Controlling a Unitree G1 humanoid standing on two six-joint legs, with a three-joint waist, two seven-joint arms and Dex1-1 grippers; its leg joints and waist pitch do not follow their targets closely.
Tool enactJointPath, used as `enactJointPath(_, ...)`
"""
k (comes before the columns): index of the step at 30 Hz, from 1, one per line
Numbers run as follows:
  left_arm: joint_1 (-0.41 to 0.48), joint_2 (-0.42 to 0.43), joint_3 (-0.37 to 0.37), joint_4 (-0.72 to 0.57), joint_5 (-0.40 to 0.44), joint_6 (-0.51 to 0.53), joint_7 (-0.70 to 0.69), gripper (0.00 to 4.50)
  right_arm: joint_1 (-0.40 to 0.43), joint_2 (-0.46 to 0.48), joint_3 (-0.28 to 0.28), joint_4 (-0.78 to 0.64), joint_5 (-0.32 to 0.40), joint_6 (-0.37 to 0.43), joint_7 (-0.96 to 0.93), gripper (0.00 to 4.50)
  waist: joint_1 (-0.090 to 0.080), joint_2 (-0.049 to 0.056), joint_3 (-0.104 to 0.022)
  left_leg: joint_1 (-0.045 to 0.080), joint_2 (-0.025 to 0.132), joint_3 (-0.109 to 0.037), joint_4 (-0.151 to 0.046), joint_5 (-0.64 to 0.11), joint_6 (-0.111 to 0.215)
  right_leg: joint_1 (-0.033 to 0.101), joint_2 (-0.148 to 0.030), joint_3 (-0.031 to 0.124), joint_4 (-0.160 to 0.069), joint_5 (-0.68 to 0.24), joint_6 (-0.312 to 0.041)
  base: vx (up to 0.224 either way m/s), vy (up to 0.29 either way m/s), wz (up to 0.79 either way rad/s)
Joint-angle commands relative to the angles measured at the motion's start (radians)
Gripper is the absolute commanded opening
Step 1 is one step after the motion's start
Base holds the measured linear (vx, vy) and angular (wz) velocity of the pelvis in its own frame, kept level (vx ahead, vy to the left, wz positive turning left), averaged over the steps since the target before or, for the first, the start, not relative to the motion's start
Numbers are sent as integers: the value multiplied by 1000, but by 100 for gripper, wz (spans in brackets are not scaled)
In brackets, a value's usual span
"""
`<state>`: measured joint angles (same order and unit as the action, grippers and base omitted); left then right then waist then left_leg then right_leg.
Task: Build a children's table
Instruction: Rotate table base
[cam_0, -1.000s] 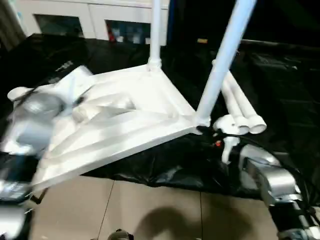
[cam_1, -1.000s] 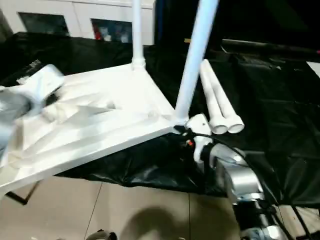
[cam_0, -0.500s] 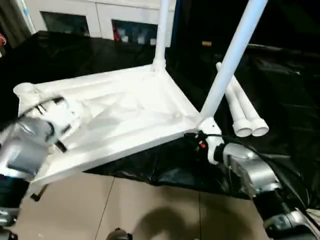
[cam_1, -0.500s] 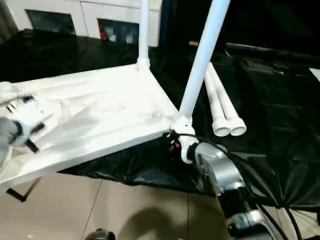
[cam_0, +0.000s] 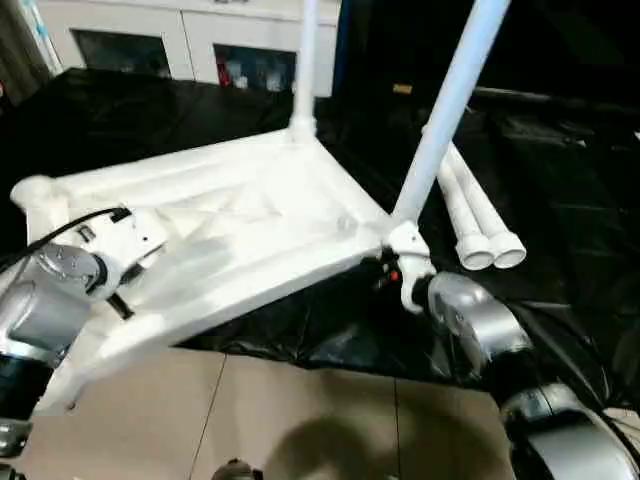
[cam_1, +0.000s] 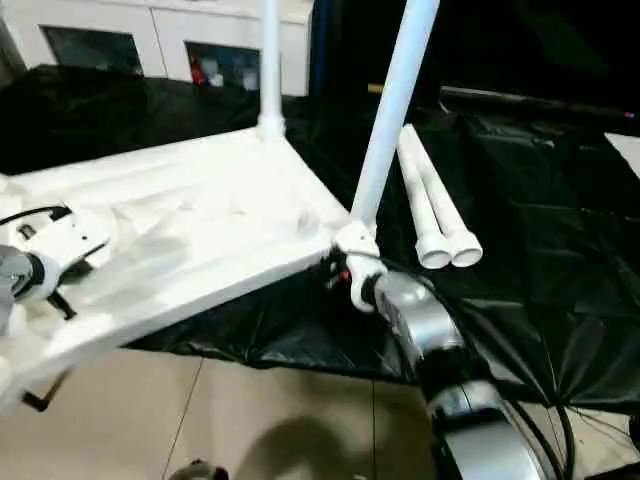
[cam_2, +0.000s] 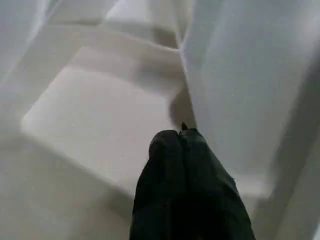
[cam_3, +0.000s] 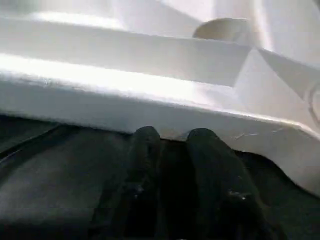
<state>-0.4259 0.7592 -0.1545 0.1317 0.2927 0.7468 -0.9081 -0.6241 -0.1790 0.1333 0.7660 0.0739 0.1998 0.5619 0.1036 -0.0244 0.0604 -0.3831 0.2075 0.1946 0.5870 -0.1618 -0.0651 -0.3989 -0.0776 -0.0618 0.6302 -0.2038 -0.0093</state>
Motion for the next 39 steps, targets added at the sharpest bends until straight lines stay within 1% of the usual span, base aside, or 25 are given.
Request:
enactJointPath(1, 32, -25, -54, -79, -112, 39, -142, 0, -53, 12, -32, 62, 7, -37, -49, 73, 3, 15, -70, 28, 26, -18, -71, -215, -38, 36, -68, 46, -68, -132, -228, 0, 0, 0)
enactJointPath(3, 32, -31, -61, -112, -149, 33, -186, 0, -69, 19, -38, 86, 7, -44, -56, 53, 6, 15, -70, 27, 24, -15, -69, -194, -34, 37, -65, 46, -64, -99, -239, 0, 0, 0)
enactJointPath(4, 29, -36, -62, -120, -162, 29, -198, 0, -73, 21, -39, 93, 7, -46, -57, 48, 7, 12, -71, 27, 24, -14, -69, -188, -31, 36, -62, 45, -63, -87, -238, 0, 0, 0)
enactJointPath(7, 26, -42, -64, -126, -172, 26, -208, 0, -79, 24, -41, 103, 6, -51, -59, 17, 7, 12, -72, 23, 22, -13, -68, -169, -24, 41, -61, 45, -58, -49, -232, 0, 0, 0)
enactJointPath(9, 21, -46, -66, -128, -183, 25, -216, 0, -89, 27, -44, 126, 4, -64, -60, 9, 7, 9, -73, 23, 22, -12, -66, -164, -20, 42, -63, 45, -58, -48, -232, 0, 0, 0)
enactJointPath(11, -23, -102, -85, -110, -213, 7, -234, 0, -104, 42, -42, 158, 0, -86, -51, 3, 5, 10, -72, 24, 21, -12, -66, -169, -20, 41, -62, 45, -61, -66, -232, 0, 0, 0)
enactJointPath(14, -77, -155, -108, -34, -194, -37, -204, 0, -115, 50, -43, 182, -5, -102, -46, 3, 9, 13, -72, 28, 22, -12, -66, -184, -27, 40, -62, 46, -64, -86, -223, 0, 0, 0)
enactJointPath(15, -77, -155, -108, -34, -194, -37, -204, 0, -115, 50, -43, 182, -5, -102, -46, 3, 9, 12, -72, 27, 22, -12, -67, -190, -30, 40, -61, 46, -64, -88, -223, 0, 0, 0)
enactJointPath(16, -105, -183, -114, 20, -181, -65, -179, 0, -118, 51, -44, 189, -7, -108, -46, 3, 8, 10, -73, 24, 22, -14, -68, -187, -31, 44, -63, 46, -63, -82, -224, 0, 0, 0)
enactJointPath(17, -114, -192, -116, 37, -177, -74, -172, 0, -119, 51, -45, 191, -8, -109, -45, 3, 6, 11, -72, 23, 19, -13, -67, -186, -31, 42, -59, 45, -64, -82, -219, 0, 0, 0)
enactJointPath(19, -185, -259, -135, 166, -158, -144, -116, 0, -122, 47, -47, 200, -13, -122, -43, 3, 7, 11, -74, 23, 18, -13, -66, -184, -30, 44, -59, 45, -65, -71, -218, 0, 0, 0)
enactJointPath(20, -185, -259, -135, 166, -158, -144, -116, 0, -122, 47, -47, 200, -13, -122, -43, 3, 11, 10, -75, 28, 20, -13, -64, -191, -31, 43, -62, 46, -65, -72, -217, 0, 0, 0)
enactJointPath(21, -262, -332, -143, 312, -146, -217, -38, 0, -124, 34, -50, 199, -17, -134, -40, 3, 9, 22, -75, 19, 19, -16, -65, -177, -31, 48, -63, 45, -62, -58, -218, 0, 0, 0)
enactJointPath(22, -262, -332, -143, 312, -146, -217, -38, 0, -124, 34, -50, 199, -17, -134, -40, 3, 10, 19, -76, 24, 16, -12, -62, -181, -32, 44, -57, 44, -68, -53, -212, 0, 0, 0)
enactJointPath(23, -296, -365, -141, 381, -140, -247, 1, 0, -125, 26, -52, 196, -18, -139, -38, 3, 10, 10, -80, 21, 19, -15, -61, -166, -29, 51, -62, 45, -59, -15, -221, 0, 0, 0)
enactJointPath(24, -311, -378, -140, 412, -135, -263, 20, 0, -127, 22, -53, 198, -19, -142, -37, 3, 11, 17, -80, 20, 16, -14, -59, -160, -24, 50, -59, 43, -61, 0, -221, 0, 0, 0)
enactJointPath(28, -375, -431, -133, 562, -106, -338, 134, 0, -127, 6, -59, 186, -23, -155, -31, 3, 13, 12, -83, 19, 18, -16, -56, -155, -9, 55, -64, 42, -58, 21, -234, 0, 0, 0)
enactJointPath(29, -390, -443, -125, 593, -103, -349, 173, 0, -124, 1, -58, 174, -24, -156, -28, 3, 9, 16, -82, 15, 16, -16, -56, -151, -3, 56, -61, 41, -59, 33, -236, 0, 0, 0)
enactJointPath(31, -424, -470, -100, 667, -102, -385, 258, 0, -116, -8, -60, 148, -22, -155, -24, 3, 12, 12, -83, 15, 16, -16, -53, -138, 10, 59, -61, 41, -56, 59, -243, 0, 0, 0)
enactJointPath(33, -436, -480, -90, 694, -102, -399, 287, 0, -114, -10, -61, 139, -21, -155, -22, 3, 13, 11, -83, 15, 17, -17, -53, -143, 23, 58, -64, 39, -59, 42, -246, 0, 0, 0)
enactJointPath(34, -460, -504, -57, 756, -120, -450, 353, 0, -104, -19, -64, 111, -18, -154, -23, 3, 13, 5, -83, 17, 19, -16, -53, -147, 24, 58, -65, 40, -60, 33, -247, 0, 0, 0)
enactJointPath(35, -460, -504, -57, 756, -120, -450, 353, 0, -104, -19, -64, 111, -18, -154, -23, 3, 15, 8, -82, 19, 19, -16, -53, -151, 26, 57, -63, 40, -62, 21, -245, 0, 0, 0)
enactJointPath(37, -503, -533, -14, 877, -135, -559, 483, 0, -86, -34, -74, 63, -11, -155, -30, 3, 18, 7, -81, 17, 16, -17, -52, -151, 31, 57, -60, 40, -65, 18, -235, 0, 0, 0)
enactJointPath(38, -521, -539, 1, 928, -134, -605, 559, 0, -77, -39, -81, 39, -6, -154, -36, 3, 19, 11, -83, 21, 18, -17, -52, -157, 27, 56, -61, 41, -63, 24, -233, 0, 0, 0)
enactJointPath(39, -531, -539, 14, 955, -136, -631, 604, 0, -68, -42, -86, 18, -3, -152, -43, 3, 21, 9, -83, 21, 17, -17, -51, -156, 31, 56, -59, 41, -64, 32, -227, 0, 0, 0)
